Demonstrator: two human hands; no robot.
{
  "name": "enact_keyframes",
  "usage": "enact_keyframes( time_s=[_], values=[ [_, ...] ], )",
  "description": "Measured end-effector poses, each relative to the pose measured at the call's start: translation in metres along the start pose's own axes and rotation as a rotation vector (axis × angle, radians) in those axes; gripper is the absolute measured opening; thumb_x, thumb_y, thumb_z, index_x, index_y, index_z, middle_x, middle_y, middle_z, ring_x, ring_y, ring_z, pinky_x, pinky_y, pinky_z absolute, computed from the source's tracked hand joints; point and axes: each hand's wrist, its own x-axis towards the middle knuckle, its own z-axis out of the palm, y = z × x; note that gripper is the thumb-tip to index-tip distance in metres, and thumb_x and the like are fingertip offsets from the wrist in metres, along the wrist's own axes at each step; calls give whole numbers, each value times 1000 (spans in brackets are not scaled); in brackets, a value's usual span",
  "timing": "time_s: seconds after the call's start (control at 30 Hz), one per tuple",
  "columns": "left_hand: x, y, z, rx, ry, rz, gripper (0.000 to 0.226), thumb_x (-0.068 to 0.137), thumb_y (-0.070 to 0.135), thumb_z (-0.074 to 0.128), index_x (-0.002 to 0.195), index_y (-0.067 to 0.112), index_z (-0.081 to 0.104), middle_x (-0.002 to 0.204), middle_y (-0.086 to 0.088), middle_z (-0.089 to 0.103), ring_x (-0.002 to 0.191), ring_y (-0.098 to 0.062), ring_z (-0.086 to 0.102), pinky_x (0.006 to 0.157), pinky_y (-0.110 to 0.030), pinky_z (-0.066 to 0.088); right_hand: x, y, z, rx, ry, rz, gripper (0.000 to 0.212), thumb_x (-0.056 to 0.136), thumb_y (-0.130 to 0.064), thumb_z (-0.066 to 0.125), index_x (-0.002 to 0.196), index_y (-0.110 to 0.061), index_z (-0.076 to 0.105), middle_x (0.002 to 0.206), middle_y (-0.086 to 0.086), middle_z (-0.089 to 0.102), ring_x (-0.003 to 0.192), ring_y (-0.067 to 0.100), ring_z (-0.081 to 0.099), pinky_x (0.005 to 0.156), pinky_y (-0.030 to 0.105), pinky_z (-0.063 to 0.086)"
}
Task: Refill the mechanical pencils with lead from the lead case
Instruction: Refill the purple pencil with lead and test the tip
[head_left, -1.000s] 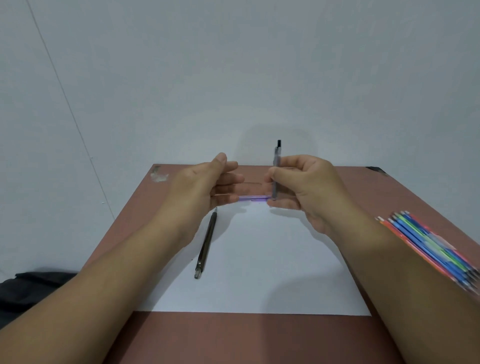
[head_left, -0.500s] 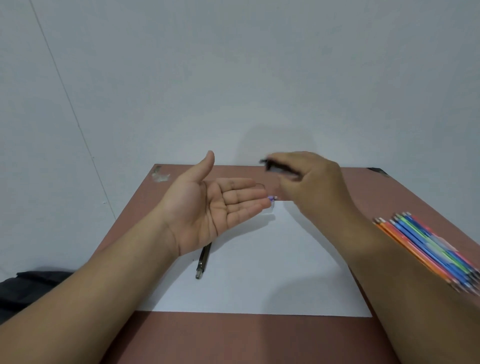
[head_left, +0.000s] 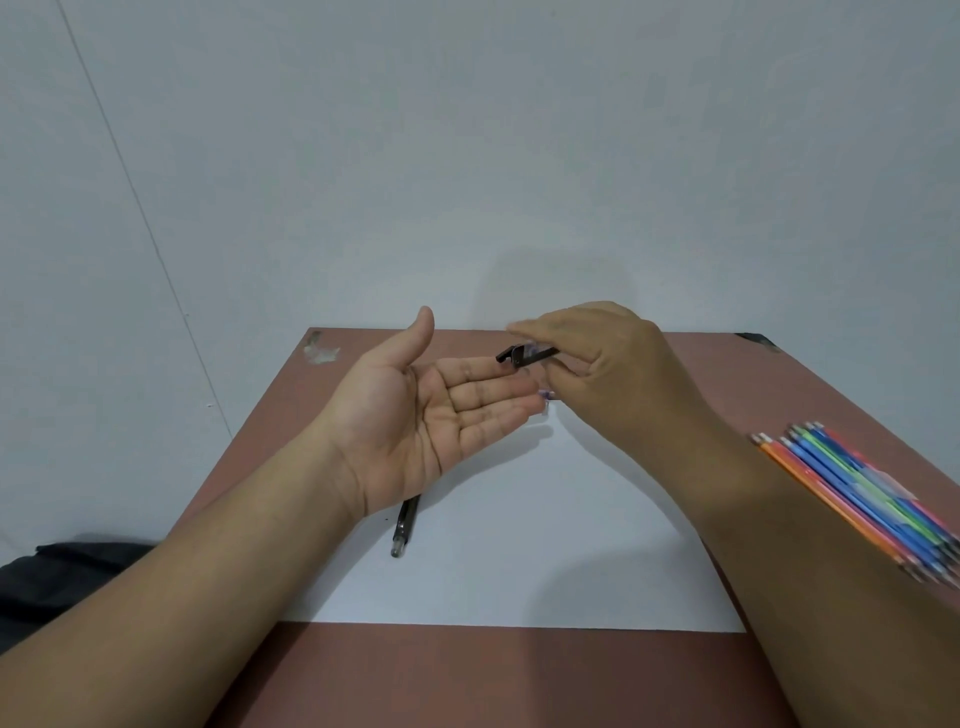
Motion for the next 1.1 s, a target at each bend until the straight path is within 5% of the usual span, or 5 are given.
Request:
enact_keyframes(
  time_s=[0.17, 0.33, 0.47, 0.6, 1.1],
  values=[
    [-1, -1, 3, 23, 56, 9, 82, 99, 60, 39, 133, -14, 50, 132, -34, 58, 124, -47, 58, 108, -47, 42, -1, -7, -9, 96, -102, 168, 86, 88, -7, 61, 146, -62, 28, 114, -20, 65, 110, 3, 57, 88, 23, 51],
    [-1, -1, 2, 26, 49, 4, 85, 99, 61, 39, 136, -15, 46, 133, -34, 57, 124, -46, 58, 107, -46, 44, -1, -3, -2, -58, -51, -55, 50, 82, -5, 68, 123, -33, 72, 104, -11, 75, 96, 19, 64, 80, 42, 57],
    [-1, -1, 3, 21, 96, 13, 84, 99, 60, 41, 136, -15, 45, 131, -35, 58, 120, -49, 59, 105, -50, 45, 1, -7, -6, 49, -101, 103, 89, 88, -11, 60, 147, -65, 23, 113, -16, 68, 101, 10, 61, 84, 31, 55],
    [-2, 0, 2, 21, 61, -5, 85, 98, 61, 39, 135, -15, 48, 133, -35, 57, 124, -47, 58, 107, -47, 44, -1, -7, -3, -74, -60, -94, 53, 86, -5, 62, 130, -35, 67, 105, -12, 74, 97, 19, 63, 81, 41, 56],
    [-3, 0, 2, 16, 78, 1, 86, 99, 62, 39, 131, -17, 50, 130, -36, 58, 121, -48, 59, 106, -48, 45, 2, -3, -2, -90, -140, -4, 68, 88, -10, 63, 142, -49, 51, 104, -7, 73, 97, 20, 63, 79, 40, 57]
  ],
)
